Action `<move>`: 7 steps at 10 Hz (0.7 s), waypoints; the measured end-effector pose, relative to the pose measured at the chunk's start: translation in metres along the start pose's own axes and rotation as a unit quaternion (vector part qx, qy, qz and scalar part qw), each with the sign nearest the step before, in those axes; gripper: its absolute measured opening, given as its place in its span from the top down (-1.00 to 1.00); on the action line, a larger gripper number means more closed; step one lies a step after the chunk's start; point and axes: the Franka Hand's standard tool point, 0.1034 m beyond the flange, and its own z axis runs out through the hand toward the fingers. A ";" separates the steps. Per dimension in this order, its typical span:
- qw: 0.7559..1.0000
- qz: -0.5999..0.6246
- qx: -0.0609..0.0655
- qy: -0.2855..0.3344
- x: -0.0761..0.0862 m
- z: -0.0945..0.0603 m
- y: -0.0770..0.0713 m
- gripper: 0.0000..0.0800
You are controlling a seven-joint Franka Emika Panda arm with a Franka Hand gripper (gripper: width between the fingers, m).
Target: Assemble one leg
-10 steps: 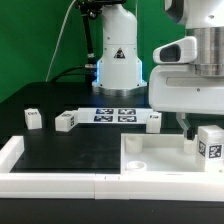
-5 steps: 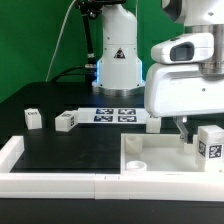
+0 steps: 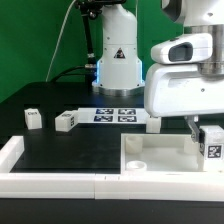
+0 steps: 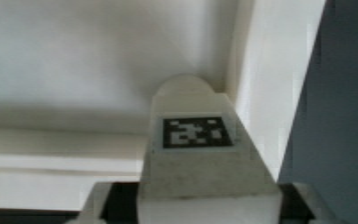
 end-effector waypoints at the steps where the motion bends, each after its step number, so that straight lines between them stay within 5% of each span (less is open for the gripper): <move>1: 0.997 0.083 0.000 0.001 0.000 0.000 0.001 0.27; 4: 0.964 0.266 0.004 0.001 0.000 0.000 0.004 0.27; 7: 0.894 0.448 0.009 0.004 -0.002 0.000 0.005 0.27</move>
Offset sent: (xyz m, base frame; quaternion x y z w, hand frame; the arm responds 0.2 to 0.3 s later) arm -0.0058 -0.0101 -0.0096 -0.0064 0.0026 0.2567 0.9665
